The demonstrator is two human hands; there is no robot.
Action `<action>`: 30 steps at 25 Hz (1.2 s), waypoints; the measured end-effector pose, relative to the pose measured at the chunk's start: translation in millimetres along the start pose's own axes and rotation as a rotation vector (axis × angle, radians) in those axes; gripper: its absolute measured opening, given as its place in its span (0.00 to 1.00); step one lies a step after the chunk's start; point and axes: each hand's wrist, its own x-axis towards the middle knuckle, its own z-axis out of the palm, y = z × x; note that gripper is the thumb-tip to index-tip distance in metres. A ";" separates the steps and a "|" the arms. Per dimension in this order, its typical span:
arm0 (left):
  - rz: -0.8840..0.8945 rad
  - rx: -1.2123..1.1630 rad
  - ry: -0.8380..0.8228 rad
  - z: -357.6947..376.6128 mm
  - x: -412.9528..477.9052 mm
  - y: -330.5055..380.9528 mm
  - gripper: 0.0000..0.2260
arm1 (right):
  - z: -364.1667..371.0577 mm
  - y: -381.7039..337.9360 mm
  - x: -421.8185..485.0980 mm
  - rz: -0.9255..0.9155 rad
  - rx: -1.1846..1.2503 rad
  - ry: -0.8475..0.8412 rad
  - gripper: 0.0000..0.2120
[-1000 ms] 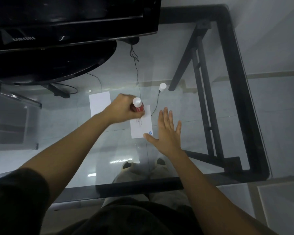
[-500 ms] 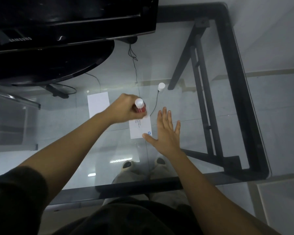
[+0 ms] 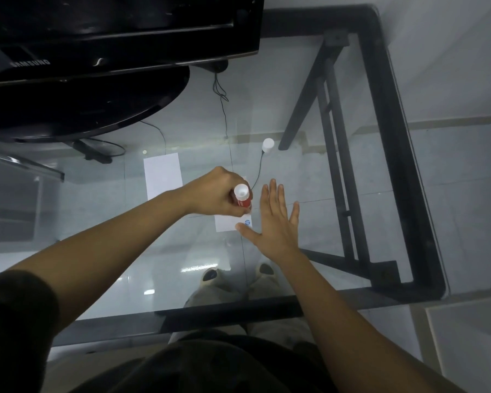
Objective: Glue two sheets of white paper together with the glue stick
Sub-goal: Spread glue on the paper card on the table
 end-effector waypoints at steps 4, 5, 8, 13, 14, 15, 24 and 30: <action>-0.066 0.084 0.127 -27.2 21.4 -17.5 0.08 | 1.1 0.6 1.8 -0.006 0.022 -0.010 0.47; -0.094 0.088 0.169 -30.7 23.0 -20.4 0.08 | 1.6 0.3 2.1 -0.005 0.023 -0.011 0.47; -0.072 0.016 0.149 -22.2 14.6 -14.8 0.08 | 2.9 1.3 2.4 -0.008 0.010 0.001 0.47; 0.010 -0.047 -0.017 3.0 -4.6 -2.0 0.09 | 2.1 0.7 1.4 -0.004 -0.019 0.021 0.46; 0.012 -0.052 -0.015 3.1 -3.2 -3.0 0.09 | 1.9 -0.1 1.3 -0.003 -0.020 0.019 0.46; 0.011 -0.050 -0.024 2.9 -1.2 -3.7 0.09 | 1.7 -0.3 1.1 -0.002 -0.020 0.018 0.46; -0.067 0.010 -0.008 -24.8 19.2 -16.7 0.09 | 1.9 0.5 1.6 -0.007 0.001 0.007 0.47; -0.102 -0.020 0.090 -25.4 10.2 -16.3 0.09 | 3.8 1.4 1.4 -0.016 -0.001 0.018 0.47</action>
